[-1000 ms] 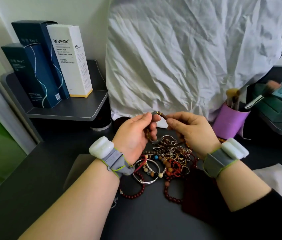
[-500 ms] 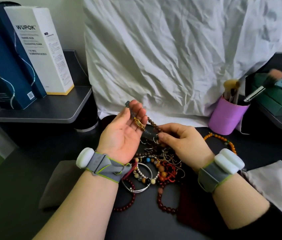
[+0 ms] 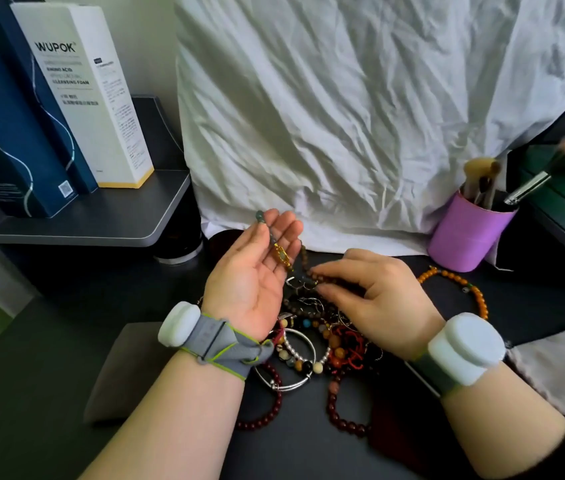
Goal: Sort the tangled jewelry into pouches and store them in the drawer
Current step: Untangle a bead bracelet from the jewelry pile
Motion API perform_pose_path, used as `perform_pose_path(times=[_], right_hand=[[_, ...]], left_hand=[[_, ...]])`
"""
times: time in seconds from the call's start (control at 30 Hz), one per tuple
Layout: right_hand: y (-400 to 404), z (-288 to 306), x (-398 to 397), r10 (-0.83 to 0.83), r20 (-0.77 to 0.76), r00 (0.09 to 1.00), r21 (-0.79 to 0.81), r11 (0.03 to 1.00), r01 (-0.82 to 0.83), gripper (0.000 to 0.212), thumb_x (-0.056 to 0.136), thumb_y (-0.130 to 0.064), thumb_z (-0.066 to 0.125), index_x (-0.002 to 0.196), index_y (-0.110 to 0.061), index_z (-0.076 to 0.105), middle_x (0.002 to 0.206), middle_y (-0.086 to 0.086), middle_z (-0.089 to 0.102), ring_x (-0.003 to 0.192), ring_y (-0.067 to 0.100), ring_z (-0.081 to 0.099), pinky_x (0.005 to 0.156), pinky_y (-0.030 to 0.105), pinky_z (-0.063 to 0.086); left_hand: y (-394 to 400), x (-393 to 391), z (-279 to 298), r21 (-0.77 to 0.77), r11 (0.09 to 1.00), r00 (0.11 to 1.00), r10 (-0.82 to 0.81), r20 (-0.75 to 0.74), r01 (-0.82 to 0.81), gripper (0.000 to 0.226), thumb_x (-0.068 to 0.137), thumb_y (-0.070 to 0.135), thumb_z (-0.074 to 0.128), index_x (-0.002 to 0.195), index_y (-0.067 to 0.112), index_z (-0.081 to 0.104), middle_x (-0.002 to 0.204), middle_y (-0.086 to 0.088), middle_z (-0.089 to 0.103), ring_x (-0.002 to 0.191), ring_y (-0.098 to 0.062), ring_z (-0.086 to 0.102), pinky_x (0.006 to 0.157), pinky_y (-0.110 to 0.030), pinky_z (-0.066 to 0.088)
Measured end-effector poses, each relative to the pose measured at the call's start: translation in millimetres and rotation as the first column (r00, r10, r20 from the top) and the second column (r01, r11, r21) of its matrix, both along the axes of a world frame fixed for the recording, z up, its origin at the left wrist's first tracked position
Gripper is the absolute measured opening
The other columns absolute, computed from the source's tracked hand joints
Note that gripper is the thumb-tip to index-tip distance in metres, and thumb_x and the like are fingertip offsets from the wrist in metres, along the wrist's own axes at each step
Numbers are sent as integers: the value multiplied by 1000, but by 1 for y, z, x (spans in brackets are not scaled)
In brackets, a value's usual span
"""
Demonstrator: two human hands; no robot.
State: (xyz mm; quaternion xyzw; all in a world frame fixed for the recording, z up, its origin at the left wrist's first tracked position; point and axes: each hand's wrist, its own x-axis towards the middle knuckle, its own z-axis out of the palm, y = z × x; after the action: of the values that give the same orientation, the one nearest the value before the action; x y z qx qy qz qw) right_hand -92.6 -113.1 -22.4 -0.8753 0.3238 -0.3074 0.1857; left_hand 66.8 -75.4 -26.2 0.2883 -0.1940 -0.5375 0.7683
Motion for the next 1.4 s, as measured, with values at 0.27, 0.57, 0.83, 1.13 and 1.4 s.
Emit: perform_pose_path(times=[0.27,0.57,0.83,1.13,1.4], right_hand=[[6,5,1,76,-54,996,14,997,-75,14,80,-25,71,93,-24,74,85,-10,68,84,8,63,81,29,49],[4,7,-2,-82,302,950,212,977,18,16,68,-23,81,77,-26,69,73,-14,71,68,2,66,67,17,51],[-1,14,-9,-123,508,853,323,945,-56,22,65,-17,82,81,-24,70,75,-4,70,71,9,67,71,29,56],[-6,9,-6,-138,544,828,459,875,-155,26,61,-39,77,81,-22,72,71,-1,70,66,9,61,64,26,51],[-13,1,-7,-178,476,861,581,799,-157,18,73,-8,76,81,-24,72,65,-7,66,57,10,56,57,23,48]], left_hand=[[5,-19,-7,33,997,836,40,548,-69,21,96,8,47,101,10,67,92,-12,74,84,-21,71,75,-26,56],[10,-17,-10,103,995,609,-84,789,4,23,86,32,53,90,23,74,79,-15,69,63,-19,58,70,-36,47],[15,-15,-3,126,986,533,-167,830,111,27,85,39,54,68,21,65,59,4,55,59,-12,47,61,-25,40],[14,-14,2,133,935,841,-354,408,330,25,81,29,53,76,6,60,53,3,42,46,-8,34,50,-17,31],[11,-4,11,39,934,935,-353,-37,354,20,87,30,45,80,13,54,59,4,39,49,-9,36,65,-24,25]])
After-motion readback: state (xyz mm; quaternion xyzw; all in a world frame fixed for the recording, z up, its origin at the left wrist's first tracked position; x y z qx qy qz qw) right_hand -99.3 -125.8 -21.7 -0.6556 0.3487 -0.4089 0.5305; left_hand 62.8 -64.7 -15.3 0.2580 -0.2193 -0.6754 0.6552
